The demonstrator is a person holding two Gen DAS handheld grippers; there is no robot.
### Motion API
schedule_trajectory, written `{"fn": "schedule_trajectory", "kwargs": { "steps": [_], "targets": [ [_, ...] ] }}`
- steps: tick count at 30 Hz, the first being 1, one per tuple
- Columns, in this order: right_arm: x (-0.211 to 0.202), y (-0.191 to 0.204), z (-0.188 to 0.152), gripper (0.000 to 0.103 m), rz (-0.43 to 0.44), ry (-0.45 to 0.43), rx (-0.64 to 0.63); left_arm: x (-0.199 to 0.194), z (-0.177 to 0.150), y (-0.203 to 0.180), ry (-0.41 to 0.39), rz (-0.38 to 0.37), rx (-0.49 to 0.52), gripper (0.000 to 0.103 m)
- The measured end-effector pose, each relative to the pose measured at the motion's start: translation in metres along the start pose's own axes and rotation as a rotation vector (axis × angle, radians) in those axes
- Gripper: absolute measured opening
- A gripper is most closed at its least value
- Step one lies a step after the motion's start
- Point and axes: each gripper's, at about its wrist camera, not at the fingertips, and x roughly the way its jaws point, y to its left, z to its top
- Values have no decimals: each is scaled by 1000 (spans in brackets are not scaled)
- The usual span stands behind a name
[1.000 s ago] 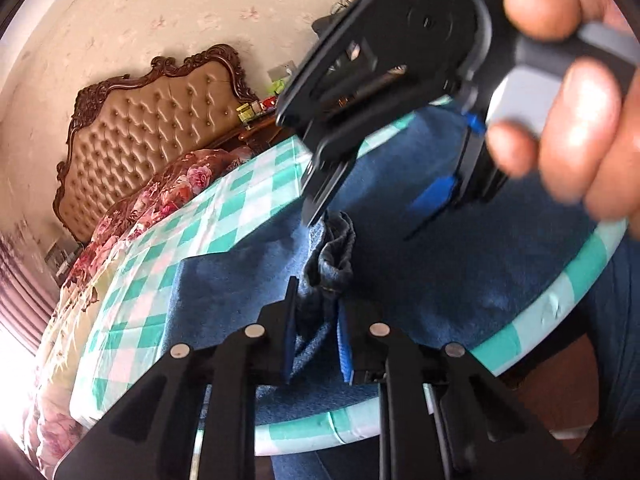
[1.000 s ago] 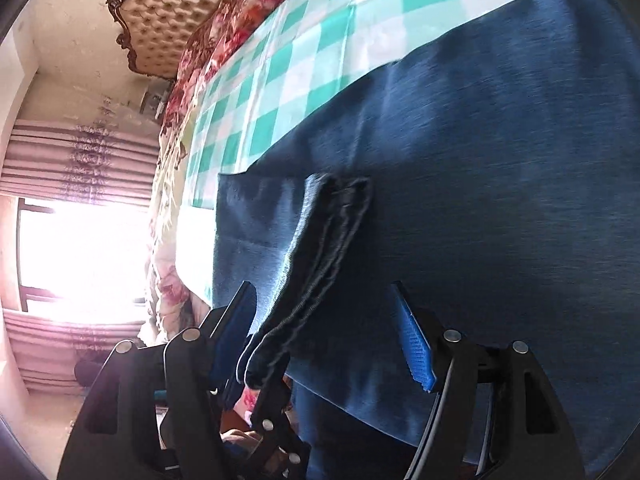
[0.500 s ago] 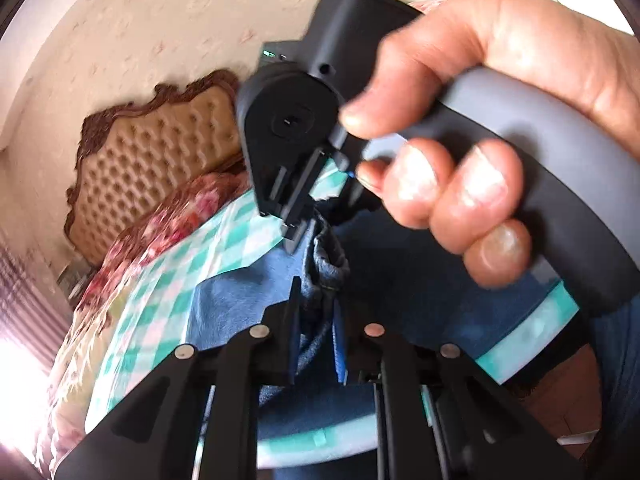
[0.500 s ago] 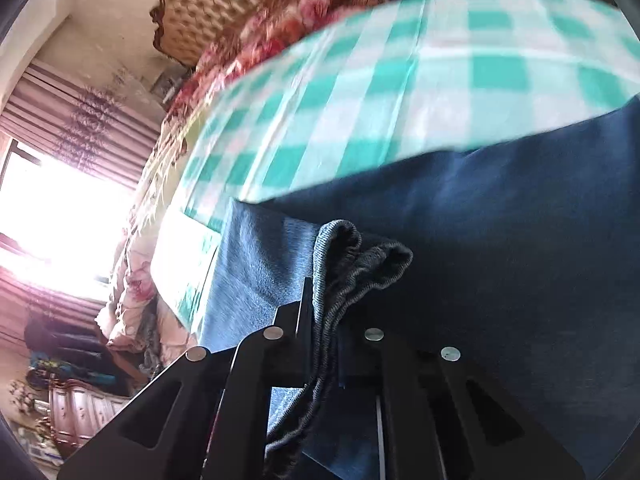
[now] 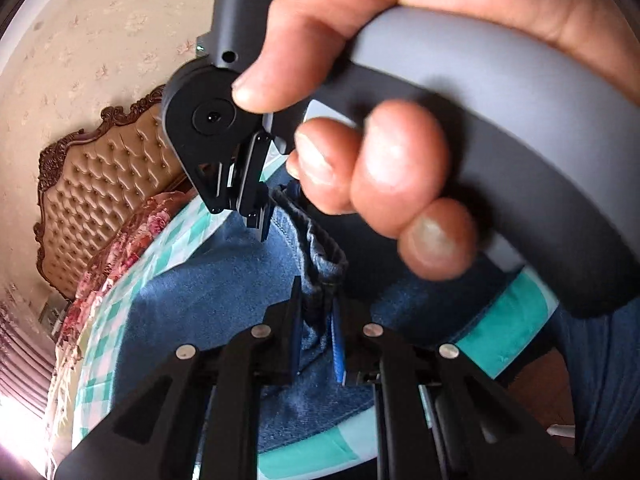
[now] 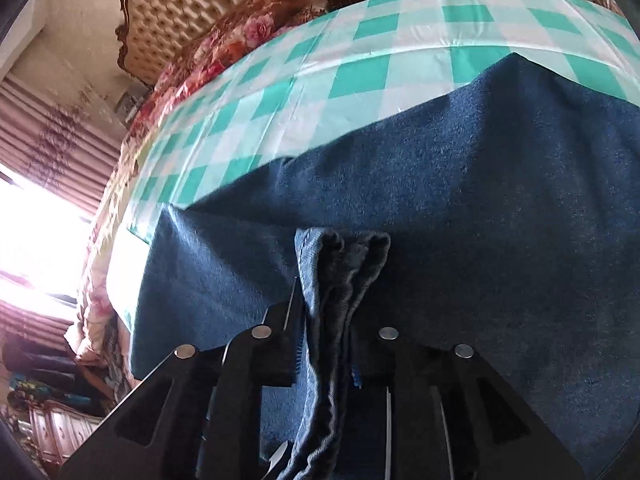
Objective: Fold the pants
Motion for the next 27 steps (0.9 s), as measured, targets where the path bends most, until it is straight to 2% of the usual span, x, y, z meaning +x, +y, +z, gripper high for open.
{"fn": "schedule_trajectory", "kwargs": {
  "steps": [1, 4, 11, 17, 19, 21, 24, 25, 26, 27],
  "targets": [
    [2, 1, 3, 22, 8, -4, 9, 1, 0, -1, -2, 9, 6, 12],
    [-3, -1, 3, 11, 26, -23, -9, -6, 6, -12, -21, 39, 18, 12],
    [-31, -7, 5, 9, 2, -64, -18, -8, 16, -21, -63, 26, 60, 12],
    [-26, -11, 6, 9, -14, -61, -19, -7, 16, -22, -58, 5, 73, 12],
    [-19, -13, 4, 9, -57, -52, -35, 2, 12, -12, -37, -24, 71, 13],
    [-13, -12, 3, 8, -104, -56, -50, 1, 11, -13, -24, -75, 51, 19],
    [-13, -4, 0, 10, -165, -84, -109, -14, 6, 10, -43, -128, -49, 48],
    [-14, -2, -1, 16, -191, -91, -120, -23, 1, 22, -53, -112, -89, 50],
    [-21, 2, -3, 25, -254, -112, -132, -36, -9, 41, -62, -87, -142, 50],
    [-28, 6, -6, 28, -307, -141, -137, -46, -19, 56, -69, -63, -181, 50]
  ]
}}
